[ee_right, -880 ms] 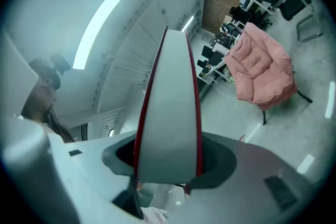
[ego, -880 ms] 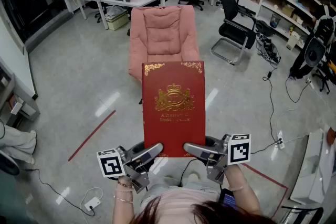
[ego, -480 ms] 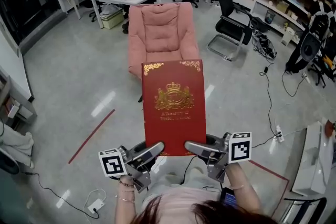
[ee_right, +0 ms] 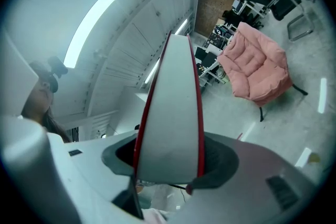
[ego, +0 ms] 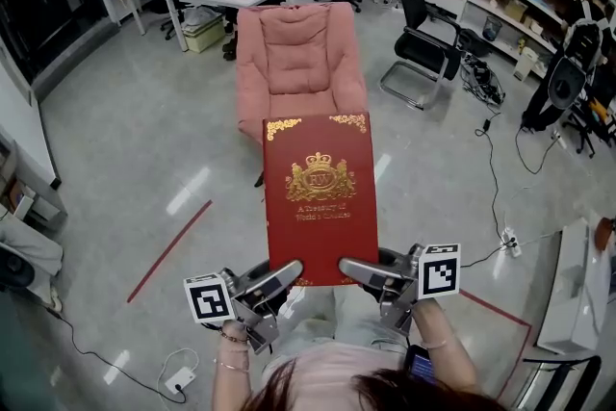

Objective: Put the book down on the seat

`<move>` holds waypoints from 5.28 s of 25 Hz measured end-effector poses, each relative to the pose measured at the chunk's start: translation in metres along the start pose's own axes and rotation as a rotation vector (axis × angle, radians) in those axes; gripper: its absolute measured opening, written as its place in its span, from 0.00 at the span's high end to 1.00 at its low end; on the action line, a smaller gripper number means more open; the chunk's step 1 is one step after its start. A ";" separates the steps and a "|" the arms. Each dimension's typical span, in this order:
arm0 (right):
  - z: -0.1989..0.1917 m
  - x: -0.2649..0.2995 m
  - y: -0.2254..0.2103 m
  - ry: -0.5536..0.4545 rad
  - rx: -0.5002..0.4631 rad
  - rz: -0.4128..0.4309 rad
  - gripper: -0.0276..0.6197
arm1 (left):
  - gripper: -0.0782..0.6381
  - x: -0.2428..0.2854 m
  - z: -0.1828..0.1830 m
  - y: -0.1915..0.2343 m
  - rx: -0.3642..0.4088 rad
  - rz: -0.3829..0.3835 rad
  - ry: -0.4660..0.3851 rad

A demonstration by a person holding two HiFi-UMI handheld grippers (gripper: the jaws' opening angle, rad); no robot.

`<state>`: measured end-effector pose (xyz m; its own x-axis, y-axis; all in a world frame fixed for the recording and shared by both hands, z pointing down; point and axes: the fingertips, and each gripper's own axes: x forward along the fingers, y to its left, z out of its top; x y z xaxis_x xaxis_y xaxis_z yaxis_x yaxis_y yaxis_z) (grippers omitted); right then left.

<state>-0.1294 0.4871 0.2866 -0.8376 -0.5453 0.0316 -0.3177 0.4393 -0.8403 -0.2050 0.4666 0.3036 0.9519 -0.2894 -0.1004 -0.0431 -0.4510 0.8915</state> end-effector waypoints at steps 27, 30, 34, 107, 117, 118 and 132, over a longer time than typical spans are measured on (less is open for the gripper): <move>0.111 0.048 -0.087 0.028 0.103 0.010 0.55 | 0.52 0.070 0.100 0.077 -0.061 0.100 0.010; 0.110 0.048 -0.103 0.038 0.101 0.018 0.55 | 0.52 0.075 0.097 0.093 -0.059 0.108 0.000; 0.107 0.052 -0.132 0.047 0.090 0.026 0.55 | 0.52 0.079 0.093 0.122 -0.055 0.107 -0.011; 0.420 0.197 -0.331 0.064 0.246 -0.013 0.55 | 0.52 0.269 0.377 0.294 -0.204 0.167 0.003; 0.441 0.229 -0.367 0.037 0.267 -0.065 0.55 | 0.52 0.278 0.432 0.335 -0.256 0.152 0.055; 0.440 0.229 -0.370 0.036 0.267 -0.069 0.55 | 0.52 0.279 0.432 0.335 -0.267 0.152 0.055; 0.437 0.231 -0.397 0.039 0.250 -0.077 0.55 | 0.52 0.286 0.428 0.362 -0.268 0.146 0.073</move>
<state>-0.0029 -0.1253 0.3905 -0.8333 -0.5401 0.1176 -0.2657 0.2048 -0.9421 -0.0785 -0.1402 0.4086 0.9611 -0.2693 0.0609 -0.1092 -0.1680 0.9797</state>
